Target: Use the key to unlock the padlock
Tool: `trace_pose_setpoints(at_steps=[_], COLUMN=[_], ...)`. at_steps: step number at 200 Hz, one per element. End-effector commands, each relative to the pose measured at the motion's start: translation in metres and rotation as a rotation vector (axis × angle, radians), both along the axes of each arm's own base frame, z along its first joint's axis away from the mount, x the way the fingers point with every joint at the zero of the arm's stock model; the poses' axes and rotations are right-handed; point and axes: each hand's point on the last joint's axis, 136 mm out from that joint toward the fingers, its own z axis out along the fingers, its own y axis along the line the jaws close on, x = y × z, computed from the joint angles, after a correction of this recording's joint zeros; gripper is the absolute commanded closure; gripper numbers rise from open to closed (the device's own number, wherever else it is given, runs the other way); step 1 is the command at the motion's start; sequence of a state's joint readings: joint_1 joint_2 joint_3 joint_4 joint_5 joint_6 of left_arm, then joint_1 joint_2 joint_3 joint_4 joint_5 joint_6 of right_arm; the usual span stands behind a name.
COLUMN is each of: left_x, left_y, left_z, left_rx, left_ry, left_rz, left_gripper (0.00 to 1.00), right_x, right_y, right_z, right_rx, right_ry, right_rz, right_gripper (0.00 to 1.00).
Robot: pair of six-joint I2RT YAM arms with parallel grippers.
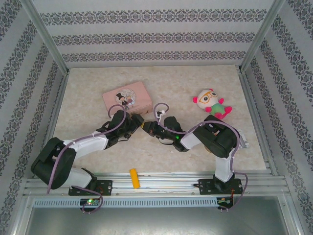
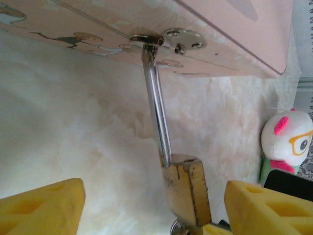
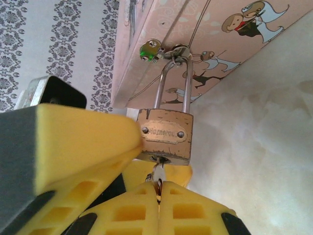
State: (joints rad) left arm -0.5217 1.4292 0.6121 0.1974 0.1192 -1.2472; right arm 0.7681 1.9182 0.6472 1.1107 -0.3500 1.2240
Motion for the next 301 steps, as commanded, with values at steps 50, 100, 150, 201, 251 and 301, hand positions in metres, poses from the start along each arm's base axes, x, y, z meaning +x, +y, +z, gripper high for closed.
trace_pose_setpoints(at_steps=[50, 100, 150, 201, 251, 301], left_x=[0.025, 0.026, 0.022, 0.000, -0.032, -0.055], left_y=[-0.004, -0.003, -0.008, -0.016, -0.037, -0.051], left_z=[0.011, 0.009, 0.010, 0.009, 0.008, -0.003], left_rx=[-0.011, 0.007, -0.003, -0.020, -0.048, -0.088], left_ry=[-0.066, -0.068, -0.069, -0.065, -0.092, -0.095], left_rz=[-0.013, -0.024, -0.065, -0.145, -0.257, -0.347], left_gripper=[0.60, 0.84, 1.00, 1.00, 0.99, 0.89], right_x=[0.007, 0.006, 0.005, -0.007, -0.018, -0.020], right_y=[0.004, 0.005, 0.000, -0.026, -0.050, -0.042], right_z=[0.004, 0.004, 0.009, 0.015, 0.010, -0.002], right_rx=[-0.006, -0.010, -0.019, -0.057, -0.157, -0.166], right_ry=[-0.043, -0.048, -0.062, -0.072, -0.042, -0.001], right_rz=[0.001, 0.006, -0.001, -0.033, -0.048, -0.005], right_gripper=[1.00, 1.00, 0.92, 0.69, 0.64, 0.59])
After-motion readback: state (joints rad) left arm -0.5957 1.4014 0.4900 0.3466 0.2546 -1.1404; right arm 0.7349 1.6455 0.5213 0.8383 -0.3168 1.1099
